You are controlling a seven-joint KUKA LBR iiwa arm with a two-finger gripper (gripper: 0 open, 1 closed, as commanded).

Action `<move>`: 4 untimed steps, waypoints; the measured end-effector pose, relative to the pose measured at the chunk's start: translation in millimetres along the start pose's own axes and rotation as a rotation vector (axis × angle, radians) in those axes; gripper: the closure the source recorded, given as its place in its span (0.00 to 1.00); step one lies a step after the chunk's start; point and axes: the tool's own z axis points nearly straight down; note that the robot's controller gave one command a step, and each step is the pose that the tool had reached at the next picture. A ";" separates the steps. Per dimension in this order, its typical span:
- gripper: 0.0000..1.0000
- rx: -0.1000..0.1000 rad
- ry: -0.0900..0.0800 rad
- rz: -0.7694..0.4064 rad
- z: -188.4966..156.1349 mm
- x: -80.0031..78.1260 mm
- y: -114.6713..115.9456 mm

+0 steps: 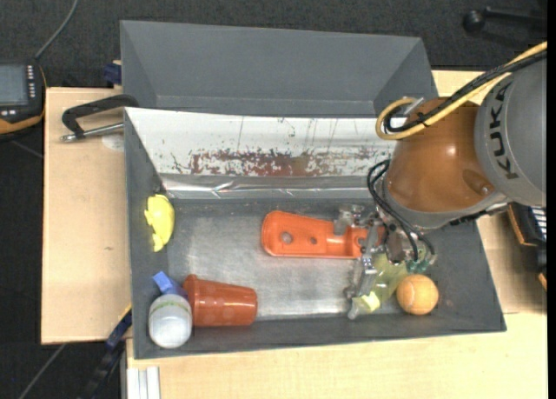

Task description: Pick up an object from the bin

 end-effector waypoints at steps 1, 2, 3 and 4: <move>0.00 0.000 -0.008 0.000 -4.4 -1.5 -0.1; 0.00 0.001 -0.016 -0.140 25.1 -34.7 3.9; 1.00 -0.002 -0.009 0.218 67.0 -52.6 -27.0; 1.00 -0.002 -0.009 0.217 67.0 -52.6 -26.9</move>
Offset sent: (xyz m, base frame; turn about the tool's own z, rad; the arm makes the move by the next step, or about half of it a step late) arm 0.0607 0.0073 -0.0638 -0.2701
